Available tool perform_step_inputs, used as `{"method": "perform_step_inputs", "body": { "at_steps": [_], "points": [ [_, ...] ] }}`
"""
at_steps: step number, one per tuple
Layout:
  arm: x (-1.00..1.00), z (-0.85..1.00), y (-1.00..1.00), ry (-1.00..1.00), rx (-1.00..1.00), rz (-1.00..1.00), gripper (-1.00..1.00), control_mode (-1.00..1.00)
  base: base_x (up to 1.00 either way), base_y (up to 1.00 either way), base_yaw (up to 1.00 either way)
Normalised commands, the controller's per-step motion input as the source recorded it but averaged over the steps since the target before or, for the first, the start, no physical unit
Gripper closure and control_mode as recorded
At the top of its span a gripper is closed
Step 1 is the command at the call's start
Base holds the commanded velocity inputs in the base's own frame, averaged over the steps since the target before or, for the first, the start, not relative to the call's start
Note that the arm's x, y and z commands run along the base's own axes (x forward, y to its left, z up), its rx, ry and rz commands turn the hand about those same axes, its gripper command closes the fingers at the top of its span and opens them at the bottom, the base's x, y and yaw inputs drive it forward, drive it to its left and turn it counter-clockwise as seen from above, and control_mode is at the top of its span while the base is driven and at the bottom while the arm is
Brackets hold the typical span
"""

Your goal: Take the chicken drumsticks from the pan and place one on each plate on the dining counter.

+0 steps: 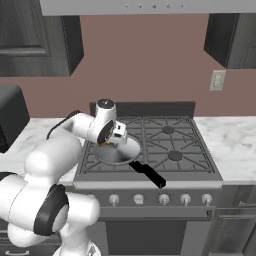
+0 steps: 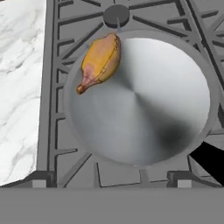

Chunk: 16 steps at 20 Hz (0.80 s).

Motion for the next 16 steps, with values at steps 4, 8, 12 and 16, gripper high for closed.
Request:
{"method": "perform_step_inputs", "body": {
  "at_steps": [4,8,12,16],
  "points": [
    [0.44,0.11,0.49,-0.12,0.00,-0.15,-1.00,-1.00,0.00,0.00,0.00],
    [0.40,-0.01,0.48,0.00,0.00,-0.17,-1.00,-1.00,0.00,0.00,0.00],
    [0.36,-0.06,0.30,0.00,0.00,-0.16,-1.00,-1.00,0.00,0.00,0.00],
    [0.24,-0.06,-0.02,0.00,0.00,-0.04,-1.00,-1.00,0.00,0.00,0.00]
  ]
}}
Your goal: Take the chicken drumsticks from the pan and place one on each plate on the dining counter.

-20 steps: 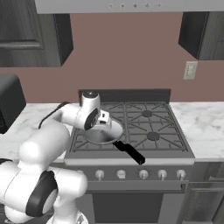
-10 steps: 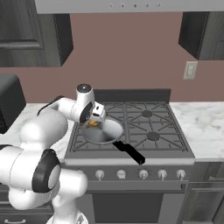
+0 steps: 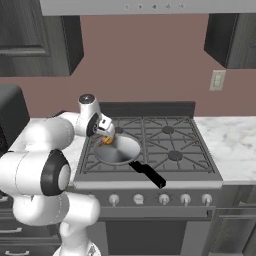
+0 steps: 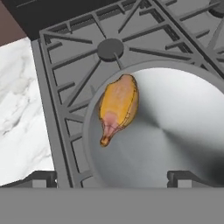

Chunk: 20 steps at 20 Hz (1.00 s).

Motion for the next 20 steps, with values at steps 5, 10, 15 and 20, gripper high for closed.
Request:
{"method": "perform_step_inputs", "body": {
  "at_steps": [5,10,15,20],
  "points": [
    [0.21,-0.03,-0.02,0.00,0.00,0.00,-1.00,-1.00,0.00,0.00,0.00],
    [0.02,-0.05,-0.05,0.00,0.00,0.00,-1.00,-1.00,0.00,0.00,0.00],
    [0.00,-0.16,-0.06,0.01,0.00,0.00,-1.00,-1.00,0.00,0.00,0.00],
    [0.03,-0.21,-0.07,0.02,0.00,0.00,-1.00,-1.00,0.00,0.00,0.00]
  ]
}}
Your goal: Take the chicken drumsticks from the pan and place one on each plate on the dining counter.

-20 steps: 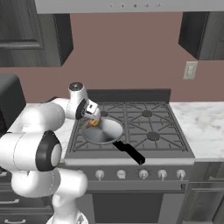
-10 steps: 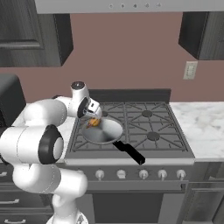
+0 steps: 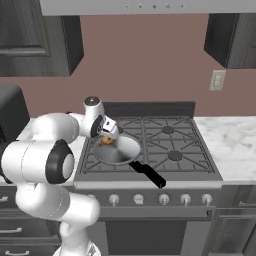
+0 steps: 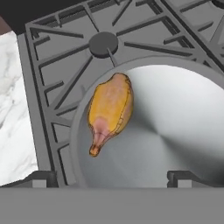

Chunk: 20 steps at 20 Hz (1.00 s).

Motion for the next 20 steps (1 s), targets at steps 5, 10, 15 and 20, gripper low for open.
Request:
{"method": "perform_step_inputs", "body": {
  "at_steps": [5,10,15,20],
  "points": [
    [0.27,-0.16,0.00,0.04,0.00,0.00,-1.00,-1.00,0.00,0.00,0.00],
    [0.28,-0.13,0.01,0.06,0.00,0.00,-1.00,-1.00,0.00,0.00,0.00],
    [0.23,-0.12,0.00,0.11,0.00,0.00,-1.00,-1.00,0.00,0.00,0.00],
    [0.27,-0.17,0.05,0.08,0.00,0.00,-1.00,-1.00,0.00,0.00,0.00]
  ]
}}
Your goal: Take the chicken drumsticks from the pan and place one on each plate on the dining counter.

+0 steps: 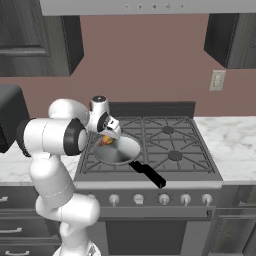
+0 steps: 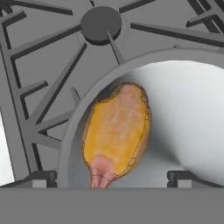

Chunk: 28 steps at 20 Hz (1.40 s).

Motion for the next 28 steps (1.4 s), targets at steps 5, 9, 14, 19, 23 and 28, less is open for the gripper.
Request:
{"method": "perform_step_inputs", "body": {
  "at_steps": [5,9,14,19,23,28],
  "points": [
    [0.17,-0.22,0.01,0.06,0.00,0.00,-1.00,-1.00,0.00,0.00,0.00],
    [0.18,-0.22,0.00,0.03,0.00,0.00,-1.00,-1.00,0.00,0.00,0.00],
    [0.14,-0.22,0.00,0.03,0.00,0.00,-1.00,-1.00,0.00,0.00,0.00],
    [0.11,-0.16,0.00,0.01,0.00,0.00,-1.00,-1.00,0.00,0.00,0.00],
    [0.01,-0.16,0.02,0.02,0.00,0.00,-1.00,-1.00,0.00,0.00,0.00],
    [-0.03,-0.24,0.09,0.06,0.00,0.00,-1.00,-1.00,0.00,0.00,0.00]
  ]
}}
